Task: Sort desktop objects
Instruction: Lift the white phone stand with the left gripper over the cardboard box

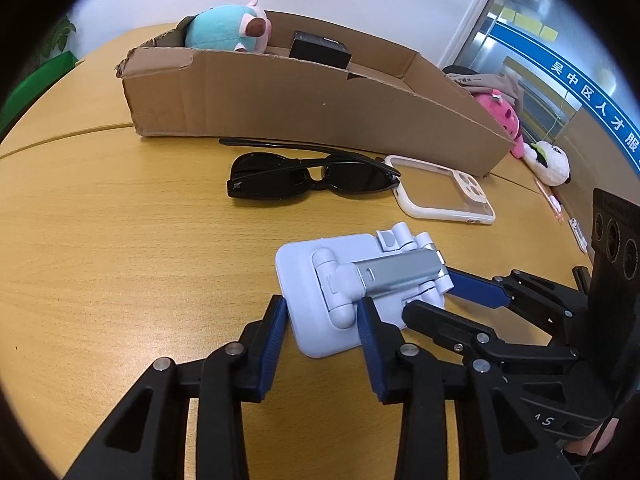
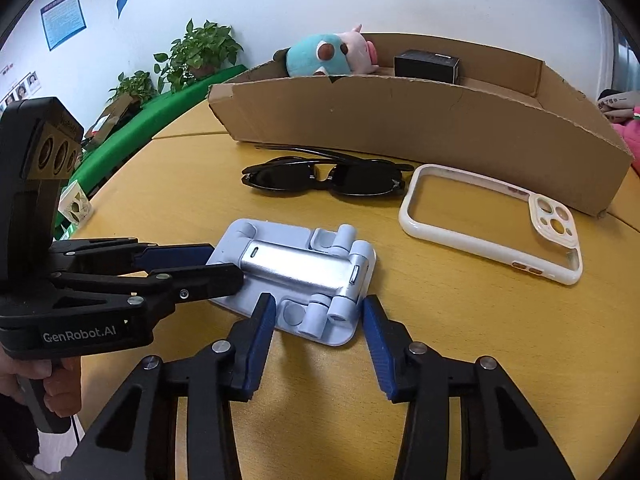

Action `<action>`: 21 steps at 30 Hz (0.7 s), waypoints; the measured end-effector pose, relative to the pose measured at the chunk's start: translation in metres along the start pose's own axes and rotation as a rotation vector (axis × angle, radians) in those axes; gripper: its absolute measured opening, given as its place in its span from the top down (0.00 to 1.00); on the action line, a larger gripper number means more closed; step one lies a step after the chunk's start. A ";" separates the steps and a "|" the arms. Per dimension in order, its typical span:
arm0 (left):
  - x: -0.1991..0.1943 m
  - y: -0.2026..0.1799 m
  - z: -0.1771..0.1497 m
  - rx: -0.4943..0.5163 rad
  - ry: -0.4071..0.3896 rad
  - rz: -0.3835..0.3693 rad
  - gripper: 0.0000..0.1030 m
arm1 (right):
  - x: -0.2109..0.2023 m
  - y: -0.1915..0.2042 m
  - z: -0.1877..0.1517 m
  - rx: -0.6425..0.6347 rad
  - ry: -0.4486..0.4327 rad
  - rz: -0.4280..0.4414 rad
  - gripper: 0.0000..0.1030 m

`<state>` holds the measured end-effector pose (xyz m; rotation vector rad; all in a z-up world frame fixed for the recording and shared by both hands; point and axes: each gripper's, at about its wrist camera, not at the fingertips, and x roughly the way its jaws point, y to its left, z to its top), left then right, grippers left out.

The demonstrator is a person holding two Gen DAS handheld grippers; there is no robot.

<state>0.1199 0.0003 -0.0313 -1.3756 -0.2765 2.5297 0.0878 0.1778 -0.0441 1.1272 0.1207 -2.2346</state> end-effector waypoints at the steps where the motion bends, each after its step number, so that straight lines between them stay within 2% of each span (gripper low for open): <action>1: 0.000 0.000 0.000 0.000 -0.001 -0.001 0.66 | 0.000 -0.001 0.001 0.005 0.000 0.003 0.54; 9: -0.017 -0.005 0.006 0.001 -0.054 -0.012 0.67 | -0.013 0.001 0.007 0.017 -0.042 0.007 0.54; 21: -0.063 -0.026 0.058 0.073 -0.205 -0.014 0.67 | -0.061 0.003 0.052 -0.018 -0.200 -0.015 0.54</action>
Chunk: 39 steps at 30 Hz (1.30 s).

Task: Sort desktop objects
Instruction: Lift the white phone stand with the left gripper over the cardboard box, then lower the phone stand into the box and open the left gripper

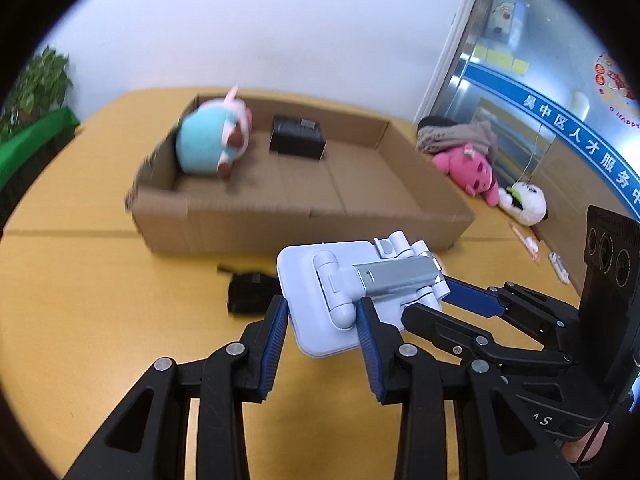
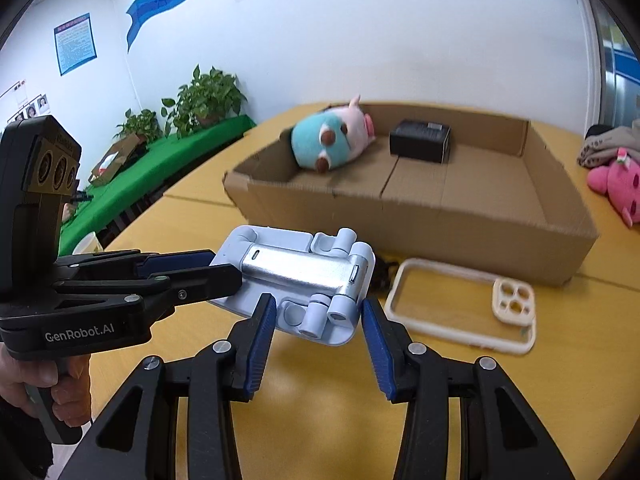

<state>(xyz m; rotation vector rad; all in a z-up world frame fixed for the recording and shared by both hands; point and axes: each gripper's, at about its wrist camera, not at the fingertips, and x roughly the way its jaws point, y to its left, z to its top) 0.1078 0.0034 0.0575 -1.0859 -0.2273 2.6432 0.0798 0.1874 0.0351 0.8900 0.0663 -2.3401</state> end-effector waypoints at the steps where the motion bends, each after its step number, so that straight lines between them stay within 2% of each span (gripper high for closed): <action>1: -0.003 -0.002 0.006 0.009 -0.015 -0.001 0.67 | -0.004 0.000 0.006 -0.005 -0.018 -0.005 0.54; 9: -0.017 -0.020 0.051 0.077 -0.118 -0.016 0.67 | -0.031 -0.007 0.051 -0.028 -0.134 -0.053 0.54; 19: -0.014 -0.038 0.089 0.121 -0.176 -0.026 0.67 | -0.046 -0.021 0.086 -0.030 -0.199 -0.082 0.54; 30: 0.030 -0.048 0.129 0.146 -0.156 -0.054 0.67 | -0.031 -0.062 0.111 -0.003 -0.213 -0.118 0.54; 39: 0.084 -0.022 0.153 0.113 -0.082 -0.057 0.67 | 0.019 -0.094 0.130 0.031 -0.159 -0.116 0.54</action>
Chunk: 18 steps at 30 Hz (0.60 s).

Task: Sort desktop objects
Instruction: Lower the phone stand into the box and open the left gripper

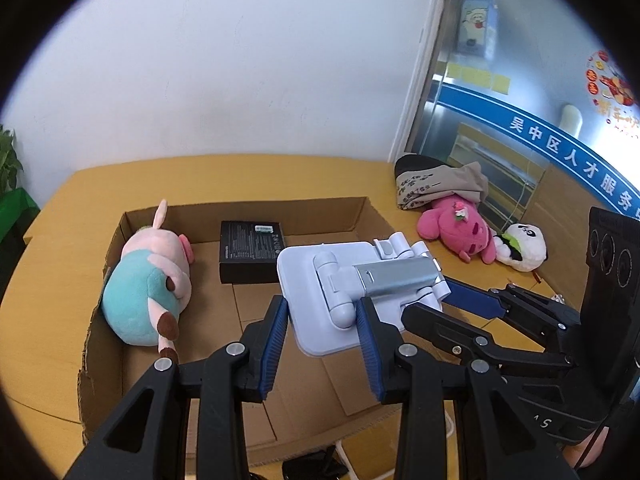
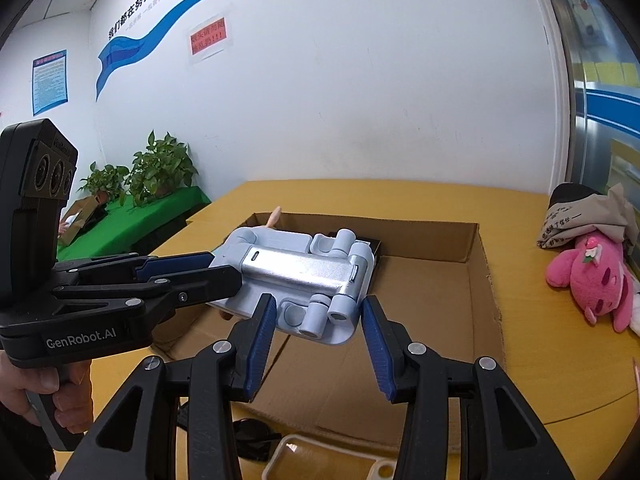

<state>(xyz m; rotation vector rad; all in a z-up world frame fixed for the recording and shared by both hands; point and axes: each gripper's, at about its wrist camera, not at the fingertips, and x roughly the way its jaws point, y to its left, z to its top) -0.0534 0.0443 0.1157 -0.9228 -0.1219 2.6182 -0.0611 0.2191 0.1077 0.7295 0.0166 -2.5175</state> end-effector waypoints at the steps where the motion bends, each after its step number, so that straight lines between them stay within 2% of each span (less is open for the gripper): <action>1: 0.005 0.005 0.002 -0.004 0.007 0.006 0.67 | 0.010 -0.002 0.002 0.006 0.011 0.006 0.54; 8: 0.044 0.044 0.019 -0.041 0.058 0.030 0.67 | 0.070 -0.006 0.018 0.037 0.086 0.038 0.54; 13: 0.084 0.069 0.027 -0.081 0.137 0.021 0.67 | 0.118 -0.019 0.023 0.084 0.170 0.041 0.54; 18: 0.121 0.085 0.020 -0.116 0.233 0.022 0.67 | 0.157 -0.037 0.016 0.155 0.273 0.046 0.54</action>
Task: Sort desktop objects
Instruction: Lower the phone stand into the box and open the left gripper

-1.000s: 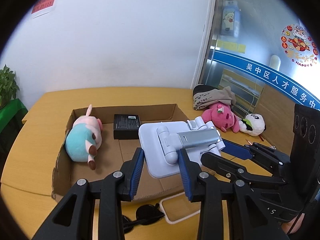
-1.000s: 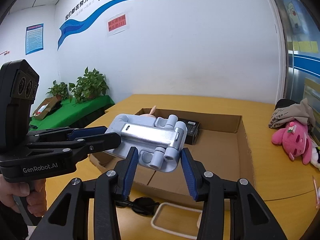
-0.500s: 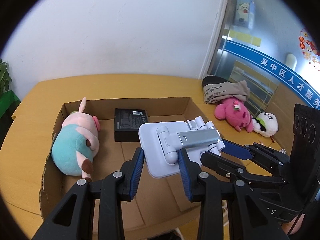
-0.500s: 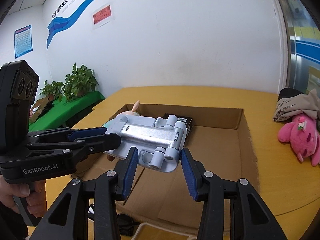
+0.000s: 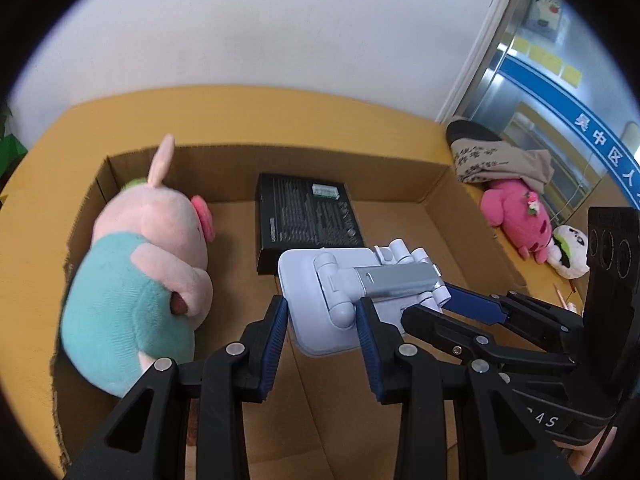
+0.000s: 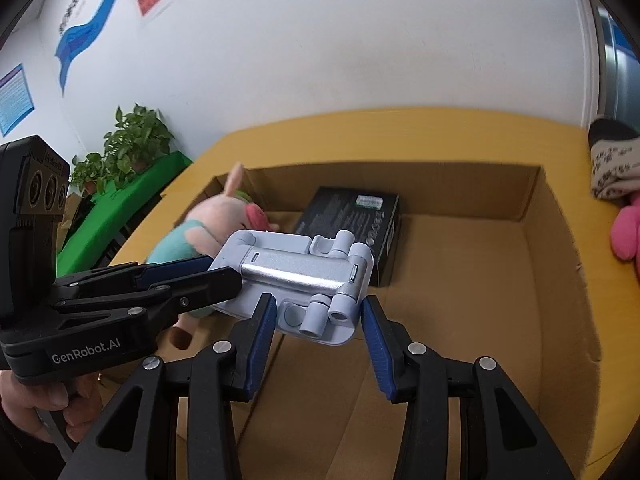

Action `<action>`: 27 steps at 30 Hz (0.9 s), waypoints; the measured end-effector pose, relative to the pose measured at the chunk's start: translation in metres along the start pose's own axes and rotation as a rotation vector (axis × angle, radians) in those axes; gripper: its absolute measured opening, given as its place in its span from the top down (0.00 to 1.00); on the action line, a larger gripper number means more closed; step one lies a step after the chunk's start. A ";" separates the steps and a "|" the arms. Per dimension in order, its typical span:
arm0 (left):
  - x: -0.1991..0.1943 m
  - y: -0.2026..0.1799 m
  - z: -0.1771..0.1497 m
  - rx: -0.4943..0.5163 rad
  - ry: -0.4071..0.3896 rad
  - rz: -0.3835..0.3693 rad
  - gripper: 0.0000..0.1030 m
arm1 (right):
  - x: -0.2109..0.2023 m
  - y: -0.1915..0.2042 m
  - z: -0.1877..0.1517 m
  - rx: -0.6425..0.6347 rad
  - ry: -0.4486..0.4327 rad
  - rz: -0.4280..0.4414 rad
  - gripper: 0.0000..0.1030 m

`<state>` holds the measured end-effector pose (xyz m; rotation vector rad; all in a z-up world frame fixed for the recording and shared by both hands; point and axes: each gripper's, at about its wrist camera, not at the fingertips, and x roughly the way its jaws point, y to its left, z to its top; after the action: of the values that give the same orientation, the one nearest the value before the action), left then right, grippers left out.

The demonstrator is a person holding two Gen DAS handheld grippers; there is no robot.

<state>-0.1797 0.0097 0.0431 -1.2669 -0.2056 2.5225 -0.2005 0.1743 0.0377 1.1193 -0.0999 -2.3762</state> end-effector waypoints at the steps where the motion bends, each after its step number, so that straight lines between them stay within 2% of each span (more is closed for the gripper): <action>1: 0.007 0.002 -0.001 -0.009 0.019 0.005 0.67 | 0.008 -0.005 0.000 0.022 0.027 0.009 0.54; 8: 0.040 0.017 0.003 -0.074 0.126 0.021 0.67 | 0.047 -0.023 0.002 0.117 0.180 0.025 0.54; 12: 0.056 0.018 0.006 -0.076 0.211 0.056 0.67 | 0.075 -0.030 0.001 0.156 0.327 0.029 0.53; 13: 0.056 0.020 0.006 -0.087 0.214 0.051 0.67 | 0.076 -0.031 0.000 0.165 0.337 0.036 0.53; 15: 0.047 0.021 0.005 -0.097 0.191 0.065 0.67 | 0.069 -0.033 0.001 0.165 0.311 0.038 0.50; 17: 0.035 0.021 0.004 -0.104 0.177 0.055 0.67 | 0.052 -0.032 0.001 0.141 0.263 0.012 0.37; 20: -0.005 0.014 0.000 -0.078 0.100 0.061 0.63 | 0.013 -0.031 0.002 0.119 0.167 0.036 0.24; 23: -0.054 0.004 -0.013 -0.039 -0.018 0.058 0.47 | -0.037 -0.028 -0.011 0.102 0.057 0.052 0.11; 25: -0.088 -0.005 -0.032 -0.010 -0.097 0.059 0.35 | -0.066 -0.025 -0.028 0.094 0.007 0.076 0.09; 27: -0.112 -0.017 -0.051 0.040 -0.152 0.079 0.31 | -0.096 -0.023 -0.050 0.058 -0.034 0.074 0.08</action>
<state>-0.0726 -0.0123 0.1018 -1.0894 -0.1409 2.6783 -0.1221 0.2465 0.0657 1.0826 -0.2190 -2.3406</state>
